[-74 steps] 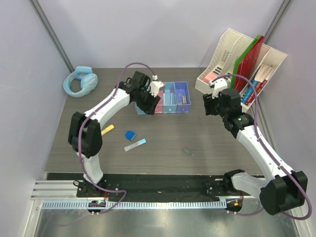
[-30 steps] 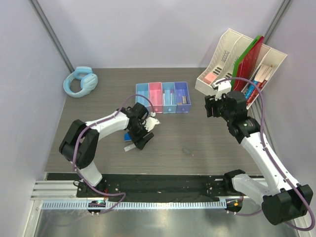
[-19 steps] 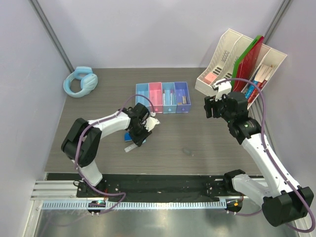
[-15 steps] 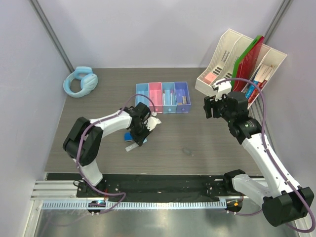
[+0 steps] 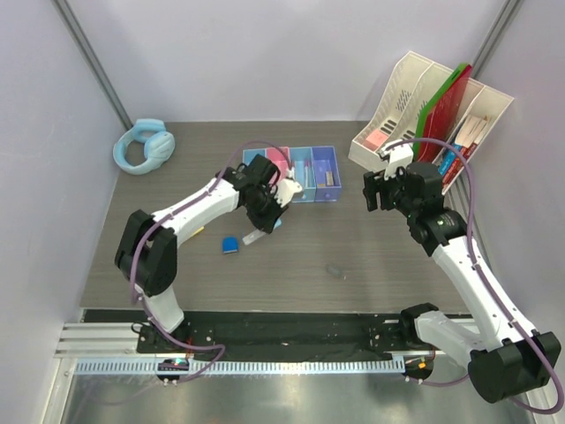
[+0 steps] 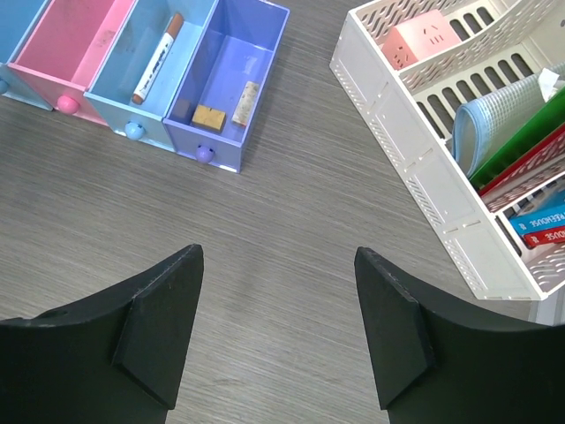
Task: Sort the stationery into containers
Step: Pick up the pen from the center of the board, then place the pen in the storage box, then pick up the pen from the center of the board, then place the pen in the storage box, then pick up the stationery from the center of the board.
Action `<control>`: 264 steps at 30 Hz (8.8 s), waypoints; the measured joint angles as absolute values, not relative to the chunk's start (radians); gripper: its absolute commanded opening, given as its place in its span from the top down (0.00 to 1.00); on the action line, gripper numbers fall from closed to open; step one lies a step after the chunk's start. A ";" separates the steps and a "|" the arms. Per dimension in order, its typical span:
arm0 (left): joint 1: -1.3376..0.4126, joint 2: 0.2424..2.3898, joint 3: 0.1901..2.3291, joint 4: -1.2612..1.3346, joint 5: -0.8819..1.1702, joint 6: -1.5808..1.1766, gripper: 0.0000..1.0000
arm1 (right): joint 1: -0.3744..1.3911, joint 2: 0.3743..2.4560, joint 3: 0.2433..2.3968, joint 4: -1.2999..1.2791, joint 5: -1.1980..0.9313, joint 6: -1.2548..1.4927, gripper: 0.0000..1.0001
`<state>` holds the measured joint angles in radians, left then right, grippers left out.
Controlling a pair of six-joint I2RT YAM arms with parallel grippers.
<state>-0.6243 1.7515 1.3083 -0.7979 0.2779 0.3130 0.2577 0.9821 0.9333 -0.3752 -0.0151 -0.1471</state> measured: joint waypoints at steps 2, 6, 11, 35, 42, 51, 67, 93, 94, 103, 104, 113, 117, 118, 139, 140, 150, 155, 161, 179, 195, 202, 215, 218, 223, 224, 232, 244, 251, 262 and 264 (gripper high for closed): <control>-0.624 1.752 1.418 -0.801 0.267 0.311 1.00 | 0.258 0.989 0.933 -0.375 -0.015 -0.147 0.25; -0.616 1.776 1.622 -0.766 0.230 0.273 1.00 | 0.258 0.997 0.933 -0.376 -0.014 -0.147 0.25; -0.567 1.934 1.891 -0.720 0.214 0.154 1.00 | 0.258 0.997 0.933 -0.375 -0.013 -0.148 0.25; -0.445 2.298 2.153 -0.685 0.131 -0.222 0.96 | 0.258 1.033 0.915 -0.345 -0.013 -0.154 0.25; -0.442 2.330 2.154 -0.688 0.144 -0.229 0.59 | 0.258 1.033 0.915 -0.343 -0.013 -0.155 0.25; -0.427 2.306 2.156 -0.743 0.176 -0.115 0.48 | 0.258 1.032 0.904 -0.337 -0.013 -0.155 0.25; -0.163 1.530 1.305 -0.788 0.113 0.580 0.14 | 0.258 1.012 0.899 -0.339 -0.075 -0.187 0.09; -0.032 1.781 1.125 -0.748 0.195 0.883 0.58 | 0.258 0.986 0.886 -0.368 -0.130 -0.212 0.08; -0.032 1.783 1.125 -0.741 0.191 0.885 0.67 | 0.258 0.986 0.886 -0.368 -0.130 -0.212 0.08; -0.030 1.822 1.199 -0.828 0.237 0.871 1.00 | 0.258 0.986 0.886 -0.368 -0.130 -0.212 0.08; -0.030 1.824 1.219 -0.857 0.255 0.867 1.00 | 0.258 0.986 0.886 -0.368 -0.130 -0.212 0.08; -0.073 1.824 1.643 -0.961 0.581 0.637 1.00 | 0.258 1.016 0.886 -0.367 -0.118 -0.212 0.08; -0.131 1.829 1.698 -0.747 0.732 0.330 1.00 | 0.258 1.050 0.886 -0.367 -0.106 -0.213 0.08; -0.146 1.838 1.698 -0.698 0.751 0.267 1.00 | 0.258 1.056 0.887 -0.367 -0.102 -0.213 0.08; -0.278 2.389 2.044 -0.274 0.770 -0.396 0.83 | 0.258 1.093 0.890 -0.359 -0.061 -0.235 0.08; -0.277 2.389 2.031 -0.271 0.762 -0.397 0.77 | 0.258 1.093 0.890 -0.358 -0.061 -0.234 0.08; -0.277 2.384 1.990 -0.261 0.747 -0.387 0.46 | 0.258 1.093 0.890 -0.352 -0.062 -0.235 0.08; -0.277 2.383 2.012 -0.286 0.796 -0.365 0.43 | 0.258 1.092 0.890 -0.352 -0.062 -0.235 0.08; -0.270 2.346 2.144 -0.565 0.884 -0.083 0.35 | 0.258 1.074 0.890 -0.361 -0.075 -0.247 0.08; -0.112 1.777 1.443 -1.099 0.359 0.906 0.00 | 0.258 1.007 0.900 -0.413 -0.181 -0.286 0.03; -0.214 1.693 1.064 -0.767 0.101 1.000 0.00 | 0.258 0.913 0.931 -0.485 -0.187 -0.282 0.03; -0.296 1.642 0.969 -0.672 0.091 1.012 0.00 | 0.258 0.913 0.931 -0.497 -0.195 -0.273 0.03; -0.439 1.621 0.943 -0.583 0.096 0.977 0.00 | 0.258 0.912 0.931 -0.500 -0.198 -0.259 0.03; -0.464 1.618 0.940 -0.561 0.097 0.966 0.00 | 0.258 0.907 0.931 -0.502 -0.198 -0.260 0.03; -0.498 1.618 0.939 -0.536 0.097 0.949 0.00 | 0.258 0.901 0.931 -0.503 -0.198 -0.260 0.03; -0.503 1.618 0.938 -0.533 0.098 0.947 0.00 | 0.258 0.900 0.931 -0.503 -0.198 -0.259 0.03; -0.508 1.618 0.934 -0.525 0.099 0.936 0.03 | 0.258 0.894 0.931 -0.503 -0.198 -0.260 0.03; -0.507 1.584 0.899 -0.493 0.106 0.833 0.00 | 0.258 0.904 0.931 -0.507 -0.237 -0.266 0.03; -0.498 1.472 0.843 -0.531 0.160 0.764 0.00 | 0.274 1.044 0.931 -0.495 -0.288 -0.258 0.03; -0.327 1.341 0.764 -0.496 0.247 0.740 0.00 | 0.541 1.373 1.094 -0.401 -0.249 -0.201 0.03; -0.297 1.344 0.751 -0.492 0.280 0.740 0.00 | 0.583 1.453 1.148 -0.393 -0.250 -0.184 0.03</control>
